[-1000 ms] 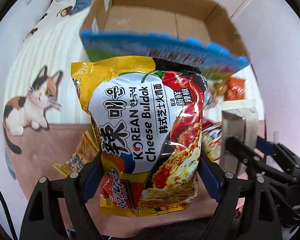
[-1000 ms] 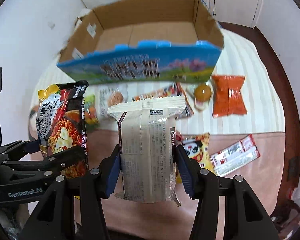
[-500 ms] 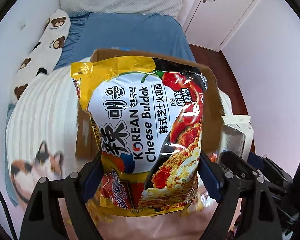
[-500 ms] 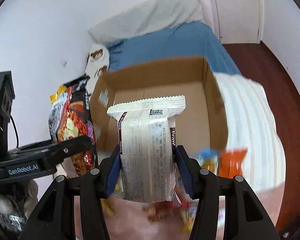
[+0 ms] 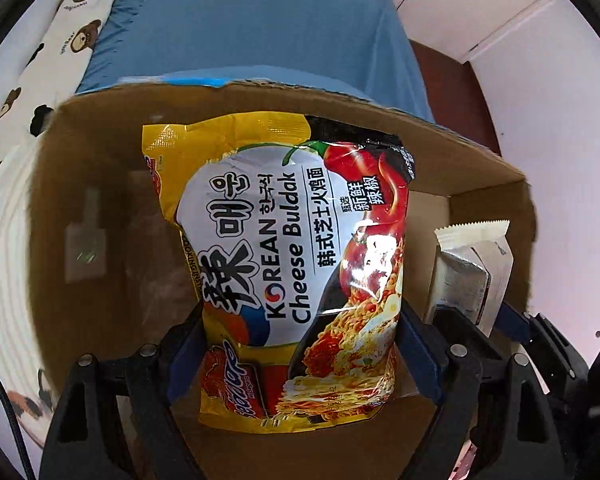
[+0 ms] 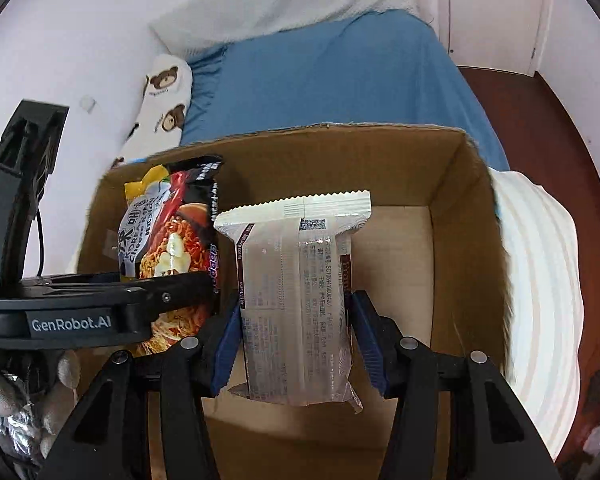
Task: Organize snacks
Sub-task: 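Carry both packets into the cardboard box and open both tools, then withdraw both tools from the box back toward the snacks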
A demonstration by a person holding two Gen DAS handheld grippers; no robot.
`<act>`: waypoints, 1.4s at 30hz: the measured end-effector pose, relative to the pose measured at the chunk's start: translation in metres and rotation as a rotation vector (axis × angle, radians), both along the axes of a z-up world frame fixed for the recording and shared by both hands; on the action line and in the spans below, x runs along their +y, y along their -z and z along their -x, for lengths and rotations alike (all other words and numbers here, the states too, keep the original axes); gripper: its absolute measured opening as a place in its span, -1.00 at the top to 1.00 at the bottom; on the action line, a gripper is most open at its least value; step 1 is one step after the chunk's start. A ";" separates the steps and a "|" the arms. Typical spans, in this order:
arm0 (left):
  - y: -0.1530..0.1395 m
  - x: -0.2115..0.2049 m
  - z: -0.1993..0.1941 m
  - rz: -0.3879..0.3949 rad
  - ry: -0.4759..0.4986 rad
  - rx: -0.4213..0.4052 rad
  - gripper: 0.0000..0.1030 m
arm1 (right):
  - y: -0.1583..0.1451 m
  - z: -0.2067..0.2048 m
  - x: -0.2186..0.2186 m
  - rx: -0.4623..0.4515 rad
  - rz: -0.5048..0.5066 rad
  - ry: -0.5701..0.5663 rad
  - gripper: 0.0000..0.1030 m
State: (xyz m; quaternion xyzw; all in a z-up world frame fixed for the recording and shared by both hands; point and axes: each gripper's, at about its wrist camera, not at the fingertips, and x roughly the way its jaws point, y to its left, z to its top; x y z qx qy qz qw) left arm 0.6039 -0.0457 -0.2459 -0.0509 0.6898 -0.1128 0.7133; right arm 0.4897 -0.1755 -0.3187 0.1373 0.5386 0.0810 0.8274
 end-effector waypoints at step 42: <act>-0.114 0.030 0.126 -0.106 0.009 -0.387 -0.70 | -0.053 0.097 -0.002 -0.143 0.051 0.051 -0.81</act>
